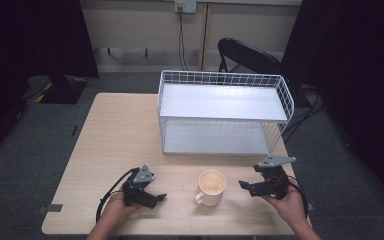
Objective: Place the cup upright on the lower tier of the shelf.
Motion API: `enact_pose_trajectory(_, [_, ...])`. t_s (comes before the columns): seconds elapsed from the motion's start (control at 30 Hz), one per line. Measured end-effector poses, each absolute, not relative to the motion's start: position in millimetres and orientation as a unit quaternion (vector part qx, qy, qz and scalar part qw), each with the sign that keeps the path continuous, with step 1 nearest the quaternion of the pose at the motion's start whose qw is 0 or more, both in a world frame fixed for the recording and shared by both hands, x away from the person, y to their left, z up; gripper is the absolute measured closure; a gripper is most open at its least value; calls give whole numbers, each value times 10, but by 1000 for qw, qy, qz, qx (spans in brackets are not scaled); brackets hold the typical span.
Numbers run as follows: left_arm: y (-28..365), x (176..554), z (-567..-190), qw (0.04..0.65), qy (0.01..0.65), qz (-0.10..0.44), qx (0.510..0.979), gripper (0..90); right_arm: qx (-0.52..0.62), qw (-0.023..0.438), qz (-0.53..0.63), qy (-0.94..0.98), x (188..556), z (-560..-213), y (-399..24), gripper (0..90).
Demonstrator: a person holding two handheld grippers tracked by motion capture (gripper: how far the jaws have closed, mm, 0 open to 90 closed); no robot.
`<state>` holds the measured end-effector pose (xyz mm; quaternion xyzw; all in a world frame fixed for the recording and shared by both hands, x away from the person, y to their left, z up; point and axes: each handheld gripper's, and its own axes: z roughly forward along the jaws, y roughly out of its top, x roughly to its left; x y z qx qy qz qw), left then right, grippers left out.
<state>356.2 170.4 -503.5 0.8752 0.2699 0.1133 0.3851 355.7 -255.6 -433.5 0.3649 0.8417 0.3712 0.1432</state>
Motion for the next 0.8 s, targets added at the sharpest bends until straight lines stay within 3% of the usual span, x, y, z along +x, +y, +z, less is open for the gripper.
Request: enact_pose_trajectory(0.8, [1704,3562,-5035,385,270,113,875,103,325,127,383,855,3593,-4089,-2183,188])
